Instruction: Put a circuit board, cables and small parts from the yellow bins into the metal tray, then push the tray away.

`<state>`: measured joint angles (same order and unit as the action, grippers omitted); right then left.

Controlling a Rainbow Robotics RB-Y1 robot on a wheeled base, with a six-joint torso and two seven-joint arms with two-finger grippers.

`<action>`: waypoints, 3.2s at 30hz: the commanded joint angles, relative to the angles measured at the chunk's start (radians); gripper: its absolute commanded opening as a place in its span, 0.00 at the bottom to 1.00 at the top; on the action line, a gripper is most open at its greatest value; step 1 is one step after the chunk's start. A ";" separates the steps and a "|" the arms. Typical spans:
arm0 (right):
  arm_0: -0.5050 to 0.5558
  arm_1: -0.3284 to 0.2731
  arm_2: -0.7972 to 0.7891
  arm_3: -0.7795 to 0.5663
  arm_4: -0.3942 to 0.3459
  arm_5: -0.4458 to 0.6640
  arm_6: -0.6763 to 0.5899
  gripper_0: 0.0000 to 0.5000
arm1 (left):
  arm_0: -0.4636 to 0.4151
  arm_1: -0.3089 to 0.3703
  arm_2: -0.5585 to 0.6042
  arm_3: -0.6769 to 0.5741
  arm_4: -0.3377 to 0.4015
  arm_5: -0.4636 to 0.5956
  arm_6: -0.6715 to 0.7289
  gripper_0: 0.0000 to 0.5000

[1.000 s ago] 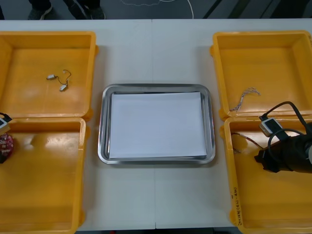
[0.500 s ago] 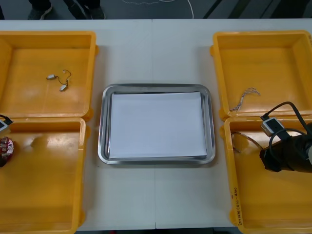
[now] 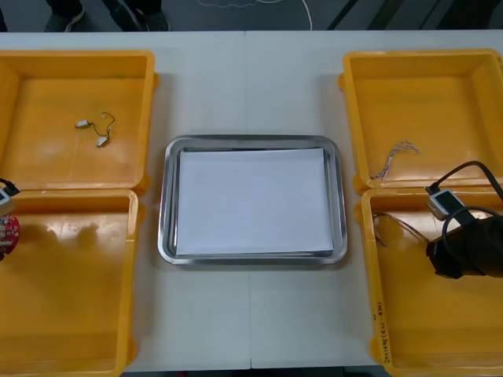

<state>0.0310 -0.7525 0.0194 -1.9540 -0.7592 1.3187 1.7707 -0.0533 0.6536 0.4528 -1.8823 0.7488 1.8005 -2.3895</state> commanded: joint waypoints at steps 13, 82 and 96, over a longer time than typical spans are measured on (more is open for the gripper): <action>0.167 -0.242 -0.082 -0.120 -0.181 0.040 0.021 0.00 | 0.133 -0.100 -0.017 -0.202 -0.029 0.040 0.362 0.00; 0.233 -0.186 -0.104 -0.210 -0.065 -0.072 -0.027 1.00 | 0.081 -0.055 -0.005 -0.268 -0.034 0.119 0.280 1.00; 0.179 -0.045 -0.062 -0.117 0.034 -0.070 0.030 1.00 | 0.030 -0.026 0.064 -0.092 0.014 0.119 -0.145 1.00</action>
<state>0.2256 -0.8332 -0.0535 -2.0764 -0.7434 1.2425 1.7688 0.0163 0.5710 0.4952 -1.9948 0.7441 1.9098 -2.4923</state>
